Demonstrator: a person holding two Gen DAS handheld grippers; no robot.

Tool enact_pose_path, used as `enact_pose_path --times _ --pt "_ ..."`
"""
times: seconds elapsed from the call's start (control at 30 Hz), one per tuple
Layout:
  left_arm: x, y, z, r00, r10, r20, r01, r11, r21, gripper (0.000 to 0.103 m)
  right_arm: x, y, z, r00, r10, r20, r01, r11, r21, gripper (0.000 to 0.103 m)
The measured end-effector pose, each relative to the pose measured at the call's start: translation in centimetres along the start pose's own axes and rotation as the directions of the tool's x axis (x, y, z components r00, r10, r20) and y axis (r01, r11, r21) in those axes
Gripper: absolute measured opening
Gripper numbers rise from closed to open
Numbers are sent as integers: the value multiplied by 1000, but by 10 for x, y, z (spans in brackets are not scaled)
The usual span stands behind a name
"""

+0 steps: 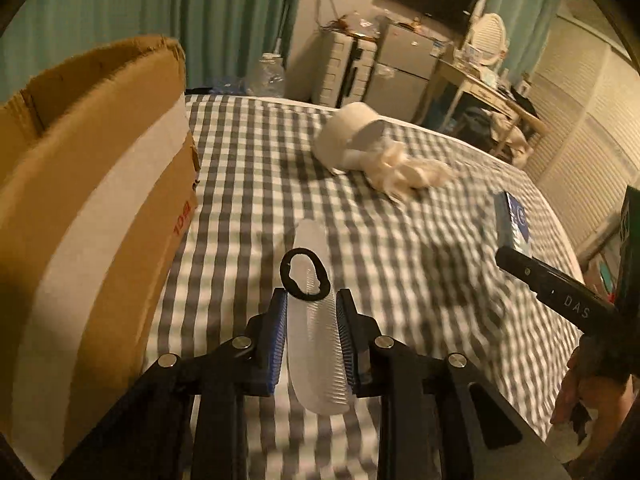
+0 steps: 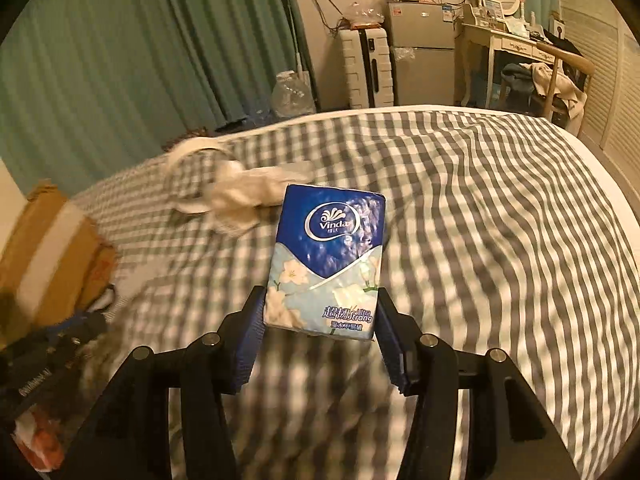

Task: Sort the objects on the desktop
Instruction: 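Grasp black hair tie with left tool while right tool grasps blue tissue pack, then drop hair tie into cardboard box with left tool while right tool drops tissue pack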

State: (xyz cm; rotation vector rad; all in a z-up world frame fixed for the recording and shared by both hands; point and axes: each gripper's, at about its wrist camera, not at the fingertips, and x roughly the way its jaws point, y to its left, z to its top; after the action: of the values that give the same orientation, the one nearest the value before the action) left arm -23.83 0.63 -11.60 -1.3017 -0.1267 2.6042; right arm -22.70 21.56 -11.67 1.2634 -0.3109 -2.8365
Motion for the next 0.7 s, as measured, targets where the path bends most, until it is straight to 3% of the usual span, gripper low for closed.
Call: enact_pose_path --times 0.1,0.3,0.37,0.47,0.6,0.7 --pt "-21 -5 -8 1000 -10 -4 10 999 32 12 -26 14 -7 1000 4 17 -4 1000 -16 52" --pt "-61 -16 -29 998 -61 -22 63 994 86 12 -73 35 -11 996 23 81 -22 999 -23 52" --pt "-63 -15 -38 999 -41 -19 42 995 89 13 -80 37 -14 996 29 82 -27 999 -24 52" --pt "-51 -17 -49 998 -40 -58 45 995 90 16 -87 40 -17 997 21 77 -19 999 -28 52" --pt "-28 -21 -51 997 -2 -77 11 994 113 34 -89 39 -18 995 32 91 -30 999 -20 53" --pt "-8 -12 -48 997 12 -81 -5 996 89 36 -81 31 -20 997 38 74 -37 999 -9 53"
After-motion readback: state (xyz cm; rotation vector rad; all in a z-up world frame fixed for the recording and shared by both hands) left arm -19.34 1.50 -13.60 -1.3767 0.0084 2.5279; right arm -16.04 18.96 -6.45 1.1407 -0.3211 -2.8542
